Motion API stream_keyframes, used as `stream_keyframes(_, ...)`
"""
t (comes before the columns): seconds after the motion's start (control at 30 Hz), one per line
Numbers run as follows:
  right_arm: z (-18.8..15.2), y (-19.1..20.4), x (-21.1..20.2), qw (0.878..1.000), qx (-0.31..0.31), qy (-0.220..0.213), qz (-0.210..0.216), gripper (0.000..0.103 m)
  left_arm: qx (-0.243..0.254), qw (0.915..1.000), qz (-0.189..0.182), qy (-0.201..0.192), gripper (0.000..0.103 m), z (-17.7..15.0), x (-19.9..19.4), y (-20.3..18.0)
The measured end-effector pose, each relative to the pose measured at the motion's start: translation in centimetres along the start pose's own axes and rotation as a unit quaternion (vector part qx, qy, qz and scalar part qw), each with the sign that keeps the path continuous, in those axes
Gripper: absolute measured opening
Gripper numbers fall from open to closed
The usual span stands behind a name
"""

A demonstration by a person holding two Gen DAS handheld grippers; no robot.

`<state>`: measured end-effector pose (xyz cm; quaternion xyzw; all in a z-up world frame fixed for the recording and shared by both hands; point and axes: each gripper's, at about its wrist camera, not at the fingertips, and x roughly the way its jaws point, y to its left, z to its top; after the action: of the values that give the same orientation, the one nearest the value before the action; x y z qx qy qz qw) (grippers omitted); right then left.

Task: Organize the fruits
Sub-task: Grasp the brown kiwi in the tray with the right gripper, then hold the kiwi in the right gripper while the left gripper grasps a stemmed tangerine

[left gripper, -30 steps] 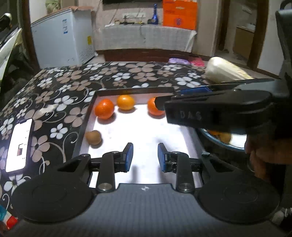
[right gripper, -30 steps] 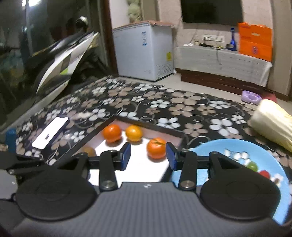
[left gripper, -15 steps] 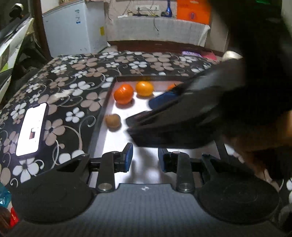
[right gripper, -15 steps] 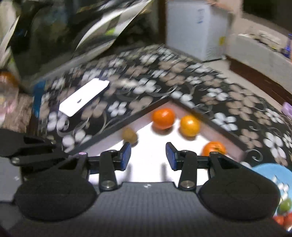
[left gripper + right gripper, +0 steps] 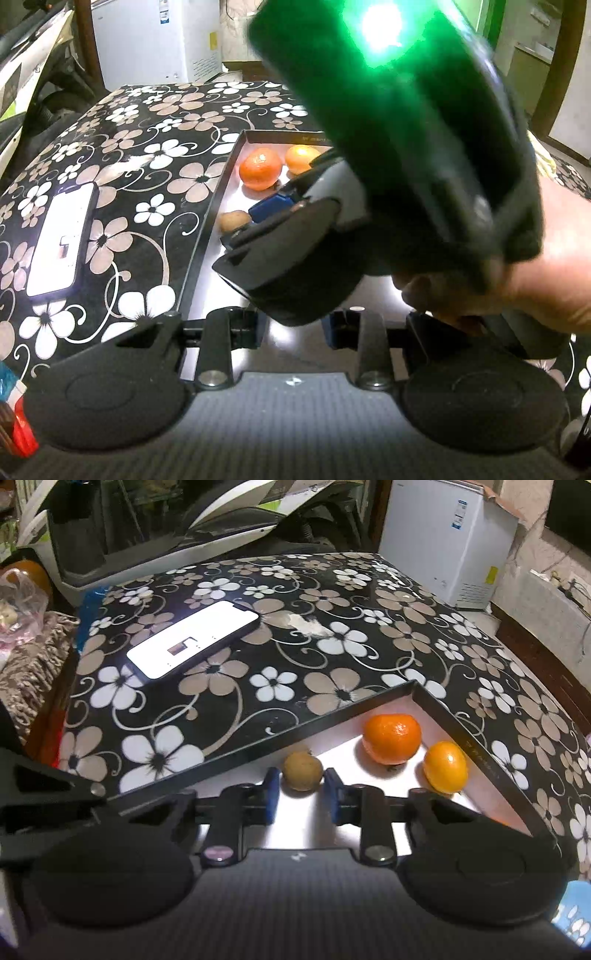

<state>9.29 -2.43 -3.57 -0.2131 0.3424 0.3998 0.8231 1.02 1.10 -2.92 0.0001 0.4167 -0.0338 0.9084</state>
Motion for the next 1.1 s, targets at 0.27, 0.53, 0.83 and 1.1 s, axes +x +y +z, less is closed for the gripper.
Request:
stream_keyframes(0.27, -1.4, -1.7, -3.5, 0.995, 0.095, -0.038, -0.008, 0.028, -0.014, 0.9999, 0.002, 0.004, 0.035, 0.6, 0.4, 0.7)
stream_keyframes(0.53, -5.3, -2.4, -9.1, 0.973, 0.213, -0.065, -0.062, 0.028, -0.013, 0.9999, 0.002, 0.008, 0.035, 2.1, 1.8, 1.4)
stream_keyframes(0.83, -8.1, -2.8, -13.1, 0.955, 0.258, -0.102, -0.107, 0.028, 0.041, 0.9976, -0.031, -0.047, 0.035, 4.6, 1.4, -0.3)
stream_keyframes(1.1, -9.0, -5.1, -14.6, 0.943, 0.281, -0.122, -0.127, 0.028, 0.092, 0.9932, -0.06, -0.041, 0.035, 6.4, 4.6, -3.8)
